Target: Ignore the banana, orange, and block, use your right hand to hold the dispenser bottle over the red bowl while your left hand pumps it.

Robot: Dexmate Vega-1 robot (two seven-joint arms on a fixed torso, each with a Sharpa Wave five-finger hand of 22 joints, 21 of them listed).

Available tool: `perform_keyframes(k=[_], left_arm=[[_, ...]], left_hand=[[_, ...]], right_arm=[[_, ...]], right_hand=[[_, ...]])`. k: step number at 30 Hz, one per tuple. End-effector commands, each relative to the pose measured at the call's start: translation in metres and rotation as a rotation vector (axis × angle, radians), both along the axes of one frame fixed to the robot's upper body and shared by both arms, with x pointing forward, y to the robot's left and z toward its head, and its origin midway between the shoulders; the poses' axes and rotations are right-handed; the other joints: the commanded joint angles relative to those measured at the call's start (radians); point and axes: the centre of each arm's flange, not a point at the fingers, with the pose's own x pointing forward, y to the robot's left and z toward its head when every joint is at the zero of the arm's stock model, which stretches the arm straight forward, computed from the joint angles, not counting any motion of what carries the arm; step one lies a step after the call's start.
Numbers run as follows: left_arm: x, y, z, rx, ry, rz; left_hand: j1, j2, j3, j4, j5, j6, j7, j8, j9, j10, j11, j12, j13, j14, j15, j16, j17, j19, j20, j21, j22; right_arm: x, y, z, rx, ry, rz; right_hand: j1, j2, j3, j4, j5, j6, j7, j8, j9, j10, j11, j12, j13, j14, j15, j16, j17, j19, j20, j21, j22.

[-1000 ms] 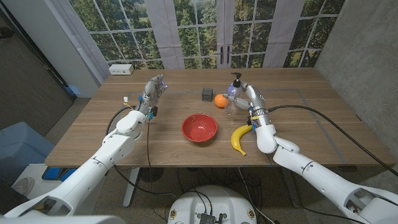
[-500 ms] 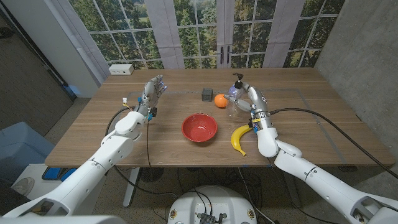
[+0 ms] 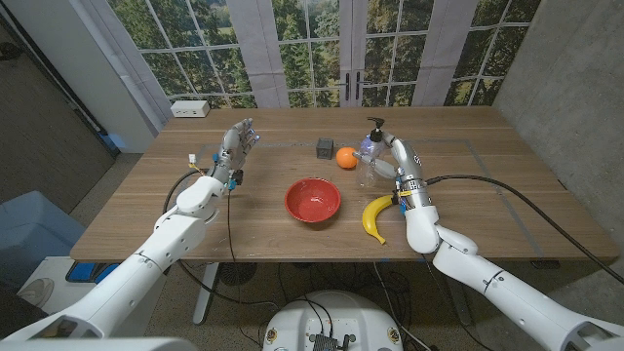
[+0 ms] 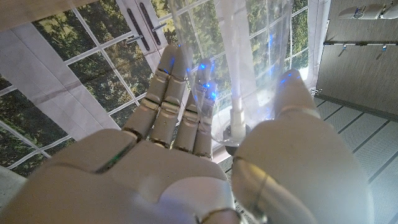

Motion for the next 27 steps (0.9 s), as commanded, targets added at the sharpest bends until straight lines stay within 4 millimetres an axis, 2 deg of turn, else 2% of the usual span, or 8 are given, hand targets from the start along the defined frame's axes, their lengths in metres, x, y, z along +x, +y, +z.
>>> perform_keyframes(k=[1,27], left_arm=[[-0.004,0.002,-0.001,-0.007,0.0,-0.007],[-0.001,0.002,0.002,-0.002,-0.006,-0.011]], left_hand=[[0.001,0.094,0.004,-0.003,0.004,0.0,-0.005,0.0,0.003,0.003,0.001,0.001,0.004,0.008,-0.043,0.003,0.002,0.009,-0.031,0.001,0.003],[0.0,0.094,0.005,-0.003,0.004,0.001,-0.004,0.0,0.003,0.004,0.001,0.001,0.004,0.008,-0.043,0.003,0.003,0.011,-0.033,0.001,0.003]], right_arm=[[-0.016,-0.005,-0.007,0.006,-0.013,-0.004],[-0.033,-0.004,-0.01,0.012,-0.033,0.015]], right_hand=[[0.22,0.222,0.068,0.016,0.005,0.222,-0.166,0.011,0.003,0.138,-0.127,-0.001,0.002,0.157,-0.245,-0.01,0.006,-0.011,-0.131,0.011,-0.002],[0.221,0.222,0.062,0.016,0.005,0.223,-0.167,0.013,0.004,0.145,-0.127,-0.014,0.01,0.166,-0.244,-0.033,0.021,-0.024,-0.132,0.044,-0.012]])
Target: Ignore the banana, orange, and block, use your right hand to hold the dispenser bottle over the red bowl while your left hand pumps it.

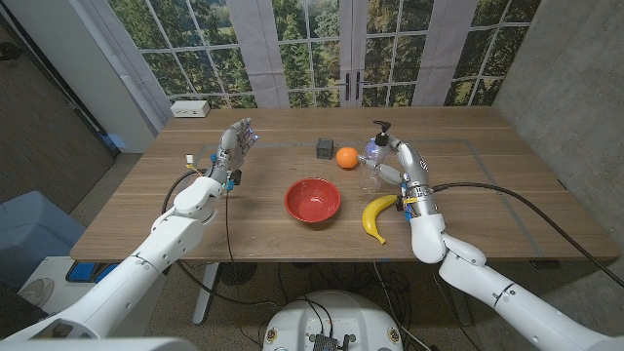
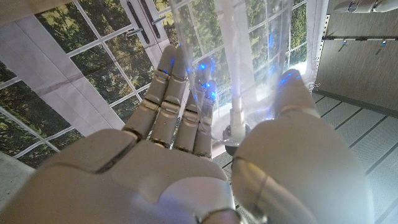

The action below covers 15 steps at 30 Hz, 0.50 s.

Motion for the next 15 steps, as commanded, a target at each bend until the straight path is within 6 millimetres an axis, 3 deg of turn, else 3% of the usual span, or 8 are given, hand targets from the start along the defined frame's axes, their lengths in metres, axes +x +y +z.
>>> perform_keyframes(k=[1,15], left_arm=[[0.0023,-0.0011,0.001,0.004,0.001,-0.011],[-0.0003,-0.0017,-0.0009,0.003,-0.005,-0.016]], left_hand=[[0.0,0.094,0.005,-0.003,0.004,0.0,-0.004,0.0,0.003,0.004,0.001,0.001,0.004,0.003,-0.048,0.003,0.002,0.011,-0.033,0.001,0.003],[0.0,0.094,0.005,-0.003,0.004,0.001,-0.004,0.0,0.003,0.005,0.001,0.001,0.004,0.003,-0.048,0.003,0.003,0.011,-0.034,0.001,0.003]], right_arm=[[-0.0119,0.0018,-0.0009,-0.002,-0.016,0.022],[-0.021,0.0075,-0.0004,-0.027,-0.027,0.046]], right_hand=[[0.222,0.222,0.062,0.016,0.005,0.224,-0.167,0.006,0.004,0.141,-0.131,-0.002,0.004,0.158,-0.239,-0.007,0.007,-0.004,-0.133,0.01,0.002],[0.223,0.22,0.058,0.015,0.005,0.224,-0.168,0.007,0.004,0.145,-0.132,-0.008,0.008,0.163,-0.239,-0.018,0.016,-0.012,-0.134,0.027,-0.005]])
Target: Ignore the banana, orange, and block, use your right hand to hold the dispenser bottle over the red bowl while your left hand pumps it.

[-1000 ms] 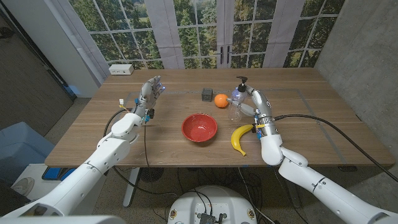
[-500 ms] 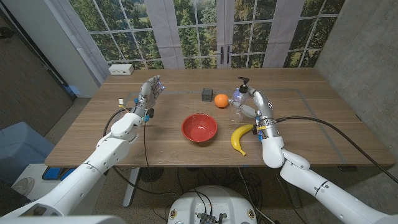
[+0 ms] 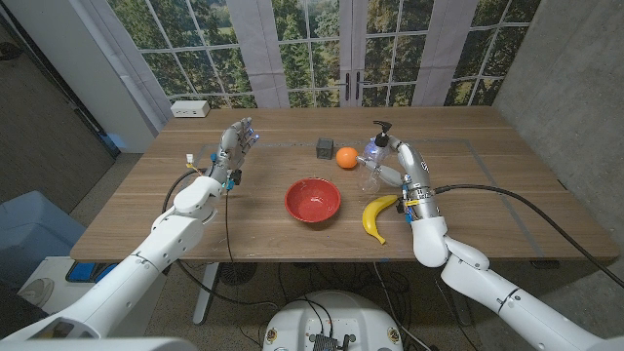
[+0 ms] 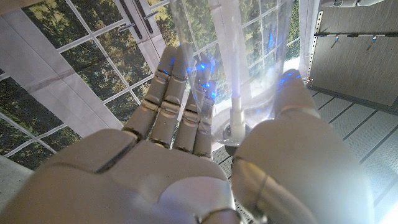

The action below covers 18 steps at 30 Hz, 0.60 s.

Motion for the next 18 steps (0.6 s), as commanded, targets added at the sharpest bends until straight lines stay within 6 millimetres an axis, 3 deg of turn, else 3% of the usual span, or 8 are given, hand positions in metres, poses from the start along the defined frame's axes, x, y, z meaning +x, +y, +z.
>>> perform_keyframes(k=[1,18], left_arm=[[-0.001,-0.001,-0.002,-0.002,-0.003,-0.008],[-0.005,0.0,-0.006,-0.003,-0.007,-0.014]], left_hand=[[0.0,0.094,0.005,-0.003,0.004,0.002,-0.004,0.0,0.003,0.004,0.001,0.001,0.004,0.003,-0.048,0.003,0.002,0.008,-0.03,0.001,0.003],[0.0,0.094,0.005,-0.003,0.004,0.001,-0.003,0.0,0.003,0.005,0.001,0.0,0.004,0.003,-0.048,0.002,0.002,0.008,-0.03,0.001,0.003]], right_arm=[[-0.008,0.005,-0.001,-0.02,-0.007,0.026],[-0.012,0.019,0.002,-0.052,-0.009,0.074]], right_hand=[[0.223,0.22,0.058,0.015,0.005,0.224,-0.168,0.007,0.004,0.145,-0.131,-0.005,0.0,0.16,-0.242,-0.003,0.005,-0.01,-0.134,0.013,0.0],[0.223,0.221,0.055,0.016,0.005,0.224,-0.17,0.008,0.004,0.146,-0.131,-0.01,0.007,0.163,-0.243,-0.016,0.009,-0.019,-0.134,0.027,-0.007]])
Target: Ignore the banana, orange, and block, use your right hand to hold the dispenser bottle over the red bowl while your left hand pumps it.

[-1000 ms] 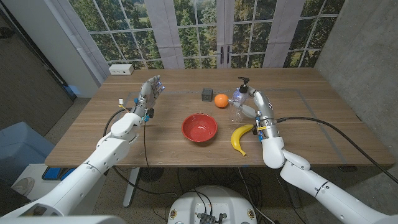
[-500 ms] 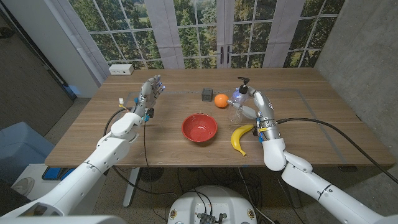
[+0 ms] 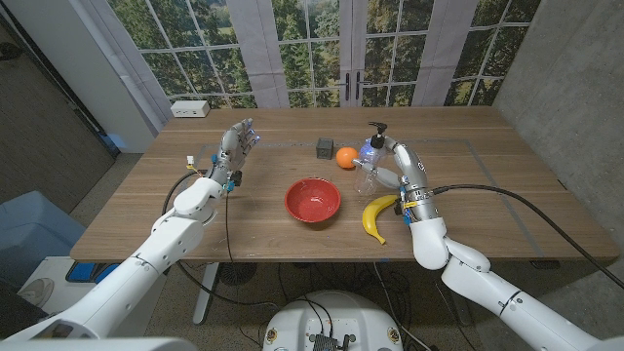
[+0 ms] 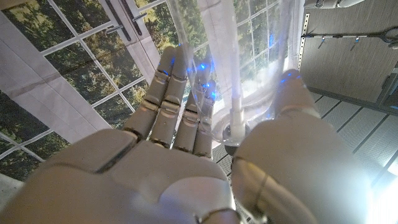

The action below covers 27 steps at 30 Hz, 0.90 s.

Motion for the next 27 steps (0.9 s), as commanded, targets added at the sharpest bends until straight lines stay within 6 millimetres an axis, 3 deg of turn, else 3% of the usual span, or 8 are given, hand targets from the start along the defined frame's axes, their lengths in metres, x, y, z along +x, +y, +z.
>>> perform_keyframes(k=[1,27], left_arm=[[-0.003,0.001,-0.002,0.002,-0.006,-0.004],[-0.006,0.006,-0.008,-0.012,-0.009,-0.009]], left_hand=[[0.0,0.094,0.005,-0.003,0.004,0.002,-0.003,0.0,0.003,0.005,0.001,0.001,0.004,0.003,-0.048,0.002,0.002,0.004,-0.034,0.001,0.003],[0.0,0.094,0.005,-0.004,0.004,0.002,-0.004,0.0,0.003,0.005,0.001,0.0,0.004,0.004,-0.048,0.002,0.002,0.004,-0.034,0.0,0.003]], right_arm=[[-0.004,0.009,0.002,-0.019,0.003,0.044],[-0.011,0.028,0.004,-0.055,-0.037,0.083]], right_hand=[[0.223,0.221,0.055,0.016,0.005,0.217,-0.166,0.009,0.005,0.137,-0.131,-0.003,0.005,0.153,-0.239,-0.001,0.005,-0.008,-0.134,0.009,0.001],[0.224,0.221,0.05,0.016,0.005,0.217,-0.168,0.01,0.005,0.14,-0.133,-0.014,0.015,0.162,-0.239,-0.019,0.02,-0.021,-0.136,0.036,-0.013]])
